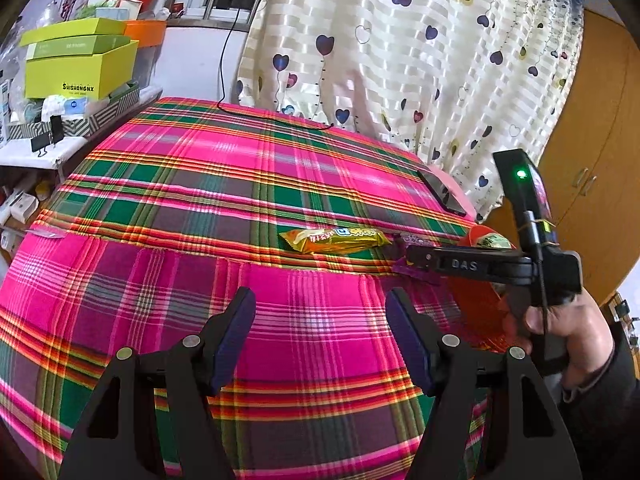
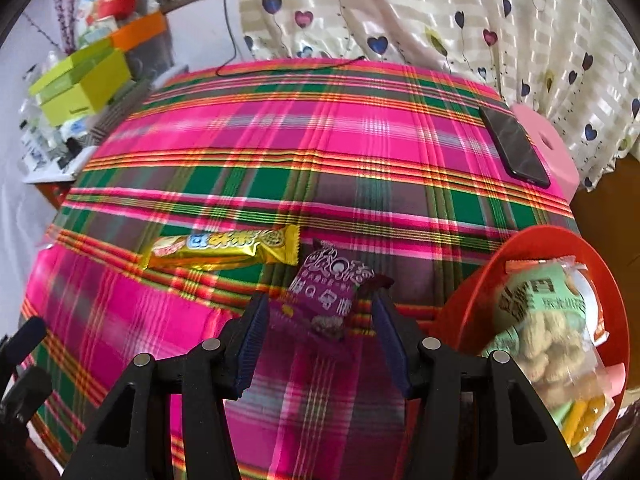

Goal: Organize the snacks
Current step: 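Grasp the yellow candy bar with the left gripper while the right grasps the purple packet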

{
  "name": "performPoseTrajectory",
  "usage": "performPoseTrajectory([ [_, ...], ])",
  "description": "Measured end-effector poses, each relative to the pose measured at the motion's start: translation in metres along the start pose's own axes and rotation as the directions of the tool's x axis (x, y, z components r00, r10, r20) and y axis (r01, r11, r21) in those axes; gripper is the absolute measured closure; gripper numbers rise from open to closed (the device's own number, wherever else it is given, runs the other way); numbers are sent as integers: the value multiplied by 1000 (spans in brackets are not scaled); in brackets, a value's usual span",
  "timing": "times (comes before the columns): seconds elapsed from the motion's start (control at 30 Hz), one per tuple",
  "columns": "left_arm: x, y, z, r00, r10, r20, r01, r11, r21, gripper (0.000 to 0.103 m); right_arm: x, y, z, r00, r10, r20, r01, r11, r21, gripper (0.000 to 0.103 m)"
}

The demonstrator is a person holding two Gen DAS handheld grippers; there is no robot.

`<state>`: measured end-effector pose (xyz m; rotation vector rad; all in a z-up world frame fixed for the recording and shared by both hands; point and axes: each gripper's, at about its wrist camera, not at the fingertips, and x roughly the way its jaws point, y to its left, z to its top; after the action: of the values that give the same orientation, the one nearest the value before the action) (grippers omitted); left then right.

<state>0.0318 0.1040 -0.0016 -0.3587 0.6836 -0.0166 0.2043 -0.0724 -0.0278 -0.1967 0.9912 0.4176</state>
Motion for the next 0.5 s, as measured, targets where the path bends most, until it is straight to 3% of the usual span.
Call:
performPoseTrajectory([
  [0.23,3,2,8,1000,5,2,-5,1000,18,35,18,2,7,999,-34,-26,34,999,-7,51],
  [0.33,6,0,12,1000,8,-2,-8,999,35,35,18,2,8,999,-47,-10,47,999,-21,61],
  [0.37,7,0,13,1000,8,-5,-8,999,42,35,18,2,8,999,-50,-4,50,998,-29,71],
  [0.5,15,-4,20,1000,11,-18,-10,997,75,35,19,3,8,1000,-22,-1,22,998,-64,71],
])
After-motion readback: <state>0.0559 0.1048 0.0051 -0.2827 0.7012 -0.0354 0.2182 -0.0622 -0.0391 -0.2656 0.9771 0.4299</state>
